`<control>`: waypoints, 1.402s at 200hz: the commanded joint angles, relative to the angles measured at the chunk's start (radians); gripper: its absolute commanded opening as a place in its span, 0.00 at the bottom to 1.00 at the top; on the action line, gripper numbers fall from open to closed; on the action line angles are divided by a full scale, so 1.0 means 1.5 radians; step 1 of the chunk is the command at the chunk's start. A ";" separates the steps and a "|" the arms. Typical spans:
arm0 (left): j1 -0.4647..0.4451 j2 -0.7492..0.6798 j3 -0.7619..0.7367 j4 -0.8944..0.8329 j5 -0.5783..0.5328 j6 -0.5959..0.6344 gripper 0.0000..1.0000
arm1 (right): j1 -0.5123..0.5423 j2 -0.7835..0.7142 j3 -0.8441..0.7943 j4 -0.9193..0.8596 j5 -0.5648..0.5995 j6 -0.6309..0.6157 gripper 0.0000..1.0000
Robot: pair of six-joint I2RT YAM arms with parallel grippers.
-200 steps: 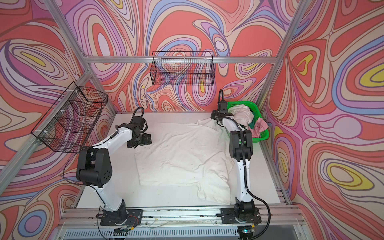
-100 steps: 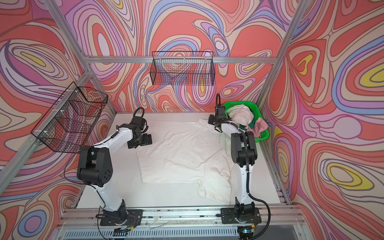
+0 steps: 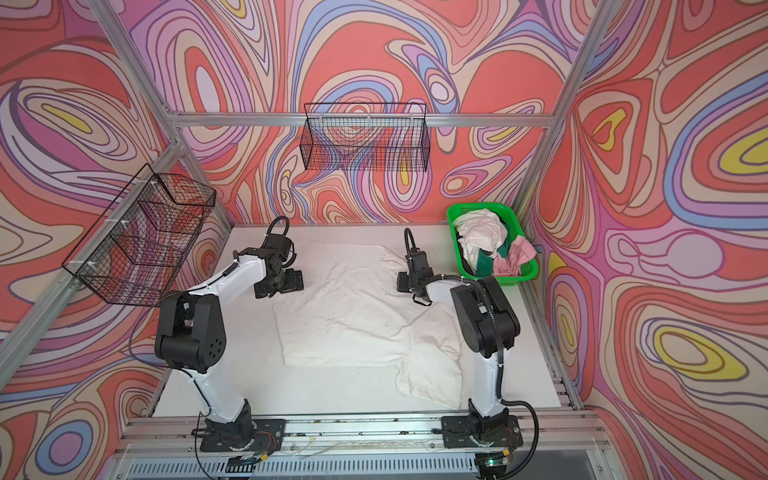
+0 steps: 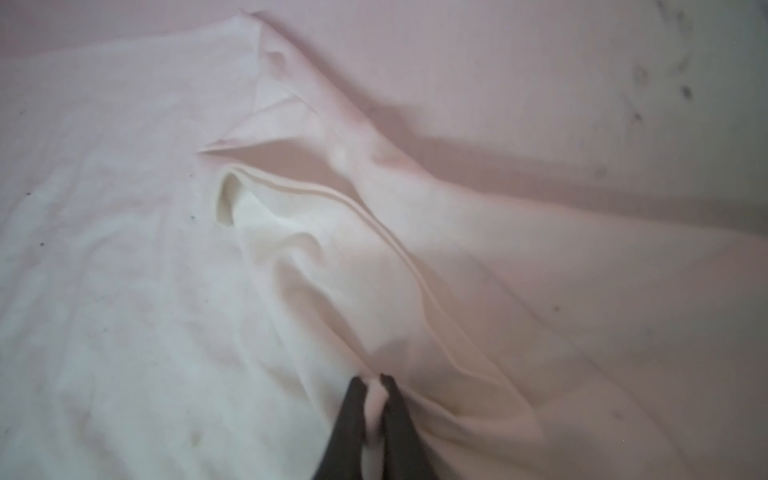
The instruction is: Fold and stack the t-shirts
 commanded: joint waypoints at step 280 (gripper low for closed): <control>0.014 -0.003 0.012 -0.022 -0.013 -0.026 1.00 | -0.017 0.077 0.165 -0.144 -0.026 -0.067 0.19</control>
